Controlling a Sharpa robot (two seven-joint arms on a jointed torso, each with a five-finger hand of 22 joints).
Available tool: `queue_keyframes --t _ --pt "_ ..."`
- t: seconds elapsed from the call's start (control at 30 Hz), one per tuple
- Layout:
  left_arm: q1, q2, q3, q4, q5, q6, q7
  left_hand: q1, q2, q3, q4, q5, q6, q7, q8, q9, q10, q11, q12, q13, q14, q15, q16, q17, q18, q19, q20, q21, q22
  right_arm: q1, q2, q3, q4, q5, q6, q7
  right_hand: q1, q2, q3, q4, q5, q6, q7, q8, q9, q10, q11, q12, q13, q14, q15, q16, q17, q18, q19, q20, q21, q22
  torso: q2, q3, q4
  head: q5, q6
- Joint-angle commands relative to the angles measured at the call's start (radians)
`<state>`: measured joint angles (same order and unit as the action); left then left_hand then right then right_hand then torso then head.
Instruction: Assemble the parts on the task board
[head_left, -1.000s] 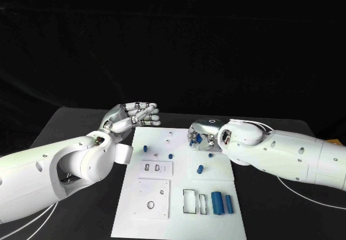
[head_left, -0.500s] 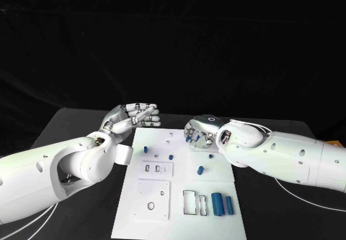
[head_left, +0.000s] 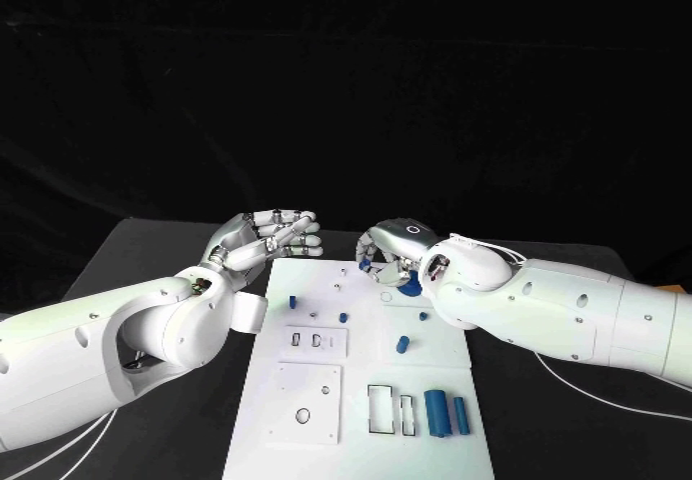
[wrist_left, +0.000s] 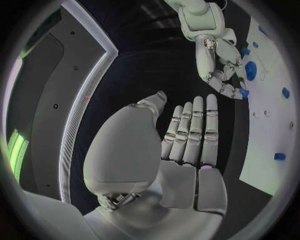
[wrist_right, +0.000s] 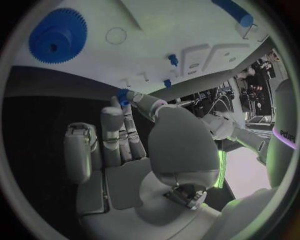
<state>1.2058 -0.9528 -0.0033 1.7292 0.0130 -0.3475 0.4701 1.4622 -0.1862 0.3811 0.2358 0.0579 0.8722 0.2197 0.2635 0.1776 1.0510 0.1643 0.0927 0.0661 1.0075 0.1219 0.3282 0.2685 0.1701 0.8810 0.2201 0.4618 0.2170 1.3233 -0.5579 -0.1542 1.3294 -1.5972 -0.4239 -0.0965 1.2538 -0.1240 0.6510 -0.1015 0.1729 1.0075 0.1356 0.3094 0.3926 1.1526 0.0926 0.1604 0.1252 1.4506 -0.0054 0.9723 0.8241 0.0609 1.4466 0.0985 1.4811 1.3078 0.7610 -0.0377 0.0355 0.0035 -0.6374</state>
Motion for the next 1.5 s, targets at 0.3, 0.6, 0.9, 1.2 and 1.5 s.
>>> queue_keyframes --t 0.3,0.6,0.9,1.2,1.5 --pt "0.003 0.006 0.002 0.003 0.004 0.016 0.010 -0.009 0.001 0.005 -0.005 -0.005 -0.007 0.005 -0.006 -0.001 -0.001 0.006 -0.007 -0.001 -0.009 0.001 -0.005 0.001 0.009 -0.006 0.005 0.004 0.002 0.000 0.068 0.001 -0.070 0.001 -0.026 0.005 0.020 0.009 0.004 -0.002 0.003 -0.003 0.006 0.005 0.004 0.023 -0.019 0.002 0.015 0.000 -0.004 0.010 0.003 -0.020 0.006 0.001 0.004 0.092 0.007 -0.0022 0.0069 0.007 -0.001" --pt "0.006 0.007 0.005 0.008 0.004 0.015 0.010 -0.009 0.002 0.005 -0.006 -0.005 -0.007 0.005 -0.007 -0.001 -0.001 0.006 -0.008 -0.001 -0.010 0.001 -0.006 0.002 0.009 -0.007 0.005 0.004 0.002 -0.007 0.102 0.001 -0.098 0.009 -0.009 0.015 0.019 0.008 0.005 -0.002 0.004 -0.008 0.007 0.004 0.006 0.020 -0.017 0.000 0.015 0.000 -0.003 0.013 0.004 -0.021 0.006 0.001 0.005 0.093 0.016 -0.0061 0.0116 0.009 0.000" --pt "0.011 0.006 0.010 0.011 0.004 0.014 0.010 -0.009 0.002 0.005 -0.006 -0.005 -0.007 0.005 -0.007 -0.001 -0.001 0.006 -0.008 -0.001 -0.010 0.001 -0.006 0.002 0.009 -0.007 0.005 0.004 0.002 -0.015 0.119 -0.001 -0.126 0.014 0.016 0.021 0.016 0.006 0.005 -0.002 0.003 -0.011 0.008 0.002 0.008 0.016 -0.016 -0.002 0.014 -0.001 -0.001 0.014 0.003 -0.020 0.005 0.002 0.004 0.092 0.024 -0.0090 0.0145 0.011 -0.002" --pt "0.013 0.004 0.013 0.013 0.004 0.014 0.010 -0.009 0.002 0.005 -0.006 -0.005 -0.007 0.005 -0.007 -0.001 -0.001 0.006 -0.008 -0.001 -0.010 0.001 -0.006 0.002 0.009 -0.007 0.005 0.004 0.002 -0.020 0.119 -0.002 -0.131 0.016 0.027 0.020 0.016 0.006 0.005 -0.002 0.003 -0.011 0.008 0.002 0.008 0.016 -0.016 -0.002 0.014 -0.001 -0.001 0.014 0.003 -0.020 0.005 0.002 0.004 0.092 0.022 -0.0078 0.0136 0.014 -0.007" --pt "0.014 0.003 0.013 0.013 0.004 0.013 0.011 -0.009 0.002 0.005 -0.006 -0.005 -0.007 0.005 -0.007 -0.001 -0.001 0.006 -0.008 -0.001 -0.010 0.001 -0.006 0.002 0.009 -0.007 0.005 0.004 0.002 -0.020 0.118 -0.002 -0.132 0.015 0.035 0.013 0.014 0.005 0.005 -0.002 0.002 -0.013 0.008 0.002 0.010 0.014 -0.015 -0.003 0.014 -0.001 -0.001 0.015 0.002 -0.020 0.003 0.003 0.003 0.090 0.023 -0.0078 0.0132 0.016 -0.007"
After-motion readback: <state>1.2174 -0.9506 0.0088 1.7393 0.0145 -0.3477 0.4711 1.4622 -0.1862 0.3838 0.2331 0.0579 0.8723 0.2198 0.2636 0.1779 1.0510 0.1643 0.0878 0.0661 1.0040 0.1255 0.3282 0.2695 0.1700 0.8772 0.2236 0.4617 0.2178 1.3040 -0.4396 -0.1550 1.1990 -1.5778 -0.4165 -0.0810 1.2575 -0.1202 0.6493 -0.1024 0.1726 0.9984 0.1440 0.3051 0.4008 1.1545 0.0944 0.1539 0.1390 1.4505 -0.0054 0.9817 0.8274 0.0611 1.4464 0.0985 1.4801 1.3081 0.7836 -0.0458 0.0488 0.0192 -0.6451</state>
